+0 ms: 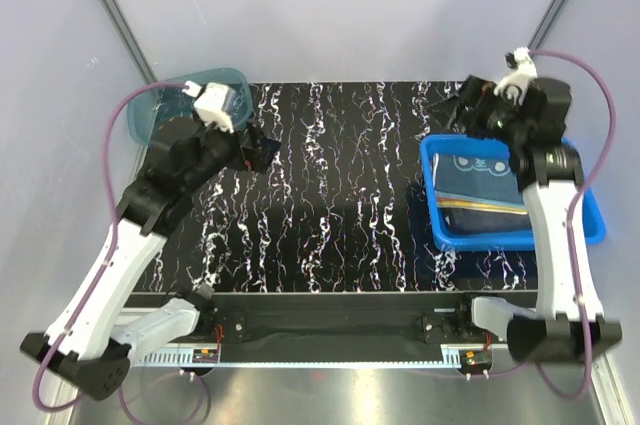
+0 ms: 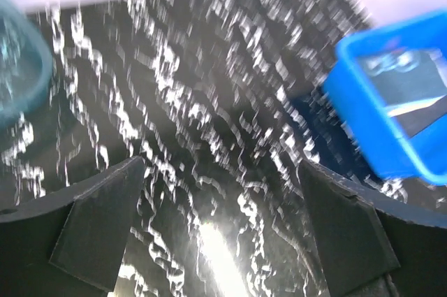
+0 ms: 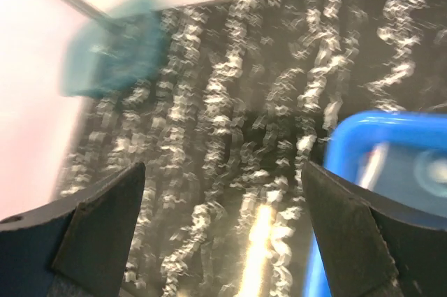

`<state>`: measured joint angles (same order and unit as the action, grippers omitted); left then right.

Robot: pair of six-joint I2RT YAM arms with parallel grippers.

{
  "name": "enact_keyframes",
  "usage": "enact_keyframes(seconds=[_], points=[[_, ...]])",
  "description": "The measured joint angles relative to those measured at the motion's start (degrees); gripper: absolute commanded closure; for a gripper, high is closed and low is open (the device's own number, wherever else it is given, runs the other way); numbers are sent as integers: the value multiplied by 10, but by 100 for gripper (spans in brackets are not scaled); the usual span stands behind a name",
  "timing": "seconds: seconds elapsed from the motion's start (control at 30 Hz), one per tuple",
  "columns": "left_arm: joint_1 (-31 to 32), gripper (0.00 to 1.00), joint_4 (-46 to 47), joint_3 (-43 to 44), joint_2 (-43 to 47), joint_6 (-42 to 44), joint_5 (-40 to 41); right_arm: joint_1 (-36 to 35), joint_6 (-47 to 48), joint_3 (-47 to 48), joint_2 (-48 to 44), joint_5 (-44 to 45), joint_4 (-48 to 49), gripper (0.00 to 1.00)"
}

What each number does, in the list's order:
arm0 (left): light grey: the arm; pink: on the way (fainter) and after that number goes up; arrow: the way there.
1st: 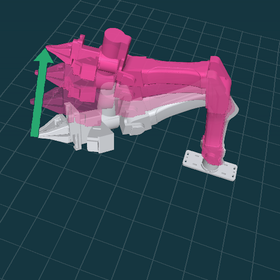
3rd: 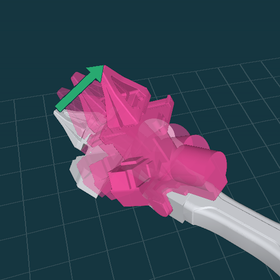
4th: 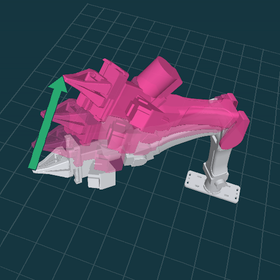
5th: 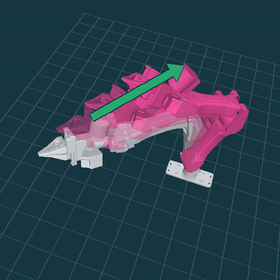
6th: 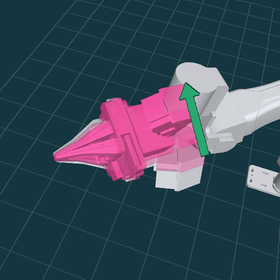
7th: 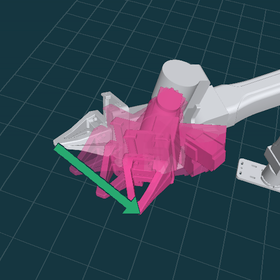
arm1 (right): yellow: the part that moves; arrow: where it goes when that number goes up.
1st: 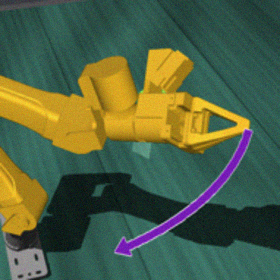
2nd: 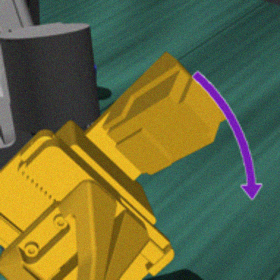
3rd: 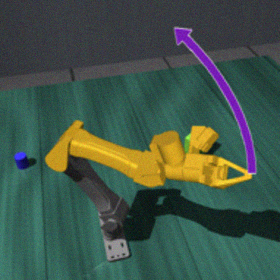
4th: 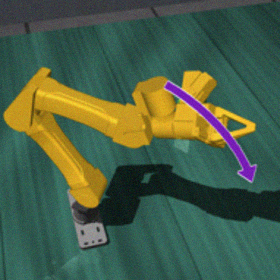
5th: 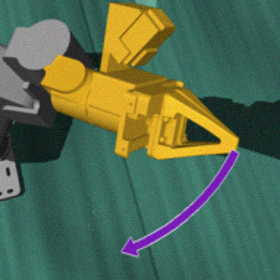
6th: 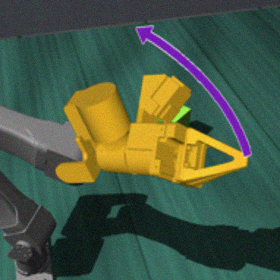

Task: Fold and stack the towels
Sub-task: Neatly place the folded towel into the bin

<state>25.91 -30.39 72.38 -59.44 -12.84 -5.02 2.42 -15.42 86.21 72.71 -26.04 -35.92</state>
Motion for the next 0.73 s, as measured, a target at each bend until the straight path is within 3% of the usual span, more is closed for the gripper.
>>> enact_keyframes(seconds=[0.13, 0.3, 0.5, 0.73], points=[[-2, 1, 60, -58, 92, 8, -9, 6, -79, -141, -139, -55, 109, 0], [-4, 1, 99, -93, 145, 19, -13, 6, -110, -199, -211, -60, 138, 0], [-4, 1, 112, -98, 145, 24, -13, 6, -105, -203, -240, -20, 132, 0], [-4, 1, 113, -102, 146, 25, -12, 6, -101, -191, -212, -17, 125, 0]])
